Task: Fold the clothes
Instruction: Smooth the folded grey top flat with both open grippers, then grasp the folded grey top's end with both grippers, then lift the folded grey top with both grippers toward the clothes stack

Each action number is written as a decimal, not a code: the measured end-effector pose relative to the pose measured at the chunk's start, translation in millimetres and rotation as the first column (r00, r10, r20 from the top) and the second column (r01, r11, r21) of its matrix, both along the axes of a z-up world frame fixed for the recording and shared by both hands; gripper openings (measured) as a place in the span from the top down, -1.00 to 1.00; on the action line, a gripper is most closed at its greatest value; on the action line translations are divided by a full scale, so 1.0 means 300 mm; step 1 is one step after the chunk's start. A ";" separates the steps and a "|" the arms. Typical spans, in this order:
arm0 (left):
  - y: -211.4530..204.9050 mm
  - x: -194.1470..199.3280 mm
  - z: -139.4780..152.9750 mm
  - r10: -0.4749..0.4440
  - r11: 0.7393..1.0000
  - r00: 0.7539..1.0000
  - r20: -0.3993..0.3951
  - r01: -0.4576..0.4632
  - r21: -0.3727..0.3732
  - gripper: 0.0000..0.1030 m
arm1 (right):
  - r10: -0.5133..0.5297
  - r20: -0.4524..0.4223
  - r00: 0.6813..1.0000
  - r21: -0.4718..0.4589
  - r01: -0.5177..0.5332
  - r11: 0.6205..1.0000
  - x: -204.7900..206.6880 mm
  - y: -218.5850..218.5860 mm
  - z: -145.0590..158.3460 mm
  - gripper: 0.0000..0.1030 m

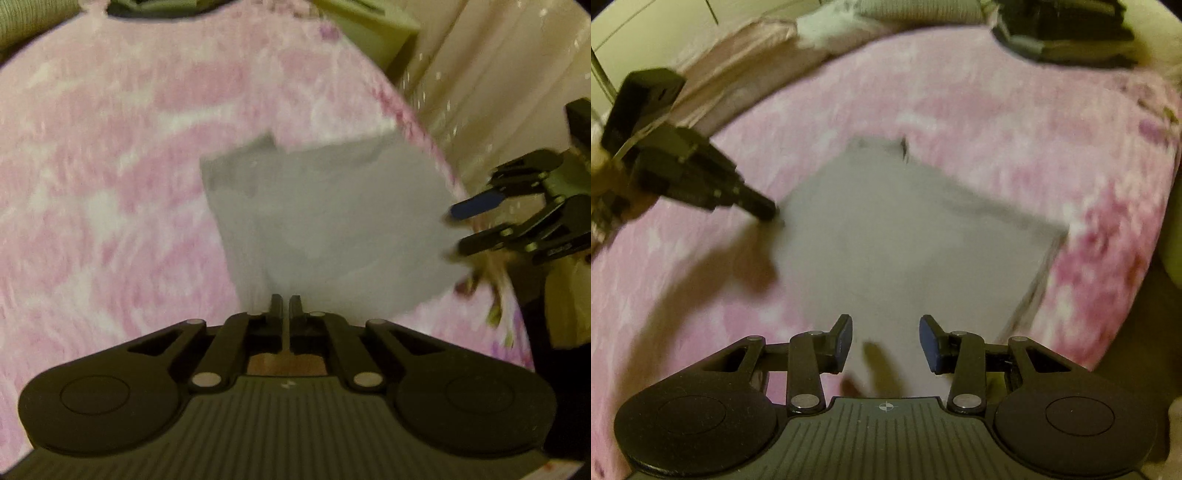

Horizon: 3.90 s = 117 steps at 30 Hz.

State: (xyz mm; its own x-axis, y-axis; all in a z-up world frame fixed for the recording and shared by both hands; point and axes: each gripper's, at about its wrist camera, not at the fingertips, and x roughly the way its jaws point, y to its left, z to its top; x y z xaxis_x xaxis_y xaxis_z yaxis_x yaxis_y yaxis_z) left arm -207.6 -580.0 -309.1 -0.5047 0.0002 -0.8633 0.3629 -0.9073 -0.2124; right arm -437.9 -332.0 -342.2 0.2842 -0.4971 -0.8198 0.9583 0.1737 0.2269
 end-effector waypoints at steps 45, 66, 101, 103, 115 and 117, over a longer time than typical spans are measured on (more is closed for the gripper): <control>0.351 0.025 -0.039 -0.313 0.834 0.932 0.184 0.362 -0.416 0.84 | 0.240 -0.265 0.934 -0.074 -0.267 0.961 0.223 0.128 -0.068 0.27; 0.355 0.047 -0.033 -0.321 0.784 0.922 0.218 0.388 -0.485 0.60 | 0.417 -0.567 0.710 0.022 -0.493 0.870 0.343 0.146 -0.156 0.25; 0.315 -0.125 0.019 -0.416 0.669 0.841 0.346 0.541 -0.509 0.84 | 0.335 -0.697 0.634 -0.022 -0.486 0.874 0.359 0.117 -0.149 0.47; 0.317 -0.127 0.023 -0.416 0.671 0.840 0.349 0.542 -0.506 0.84 | 0.336 -0.717 0.611 -0.004 -0.486 0.874 0.333 0.119 -0.147 0.80; 0.450 -0.100 0.205 -0.398 0.703 0.835 0.380 0.544 -0.459 0.85 | 0.474 -0.647 0.598 0.107 -0.544 0.832 0.251 0.170 0.148 1.00; 0.475 -0.094 0.253 -0.394 0.706 0.835 0.385 0.543 -0.455 0.85 | 0.500 -0.644 0.579 0.121 -0.569 0.814 0.259 0.197 0.211 1.00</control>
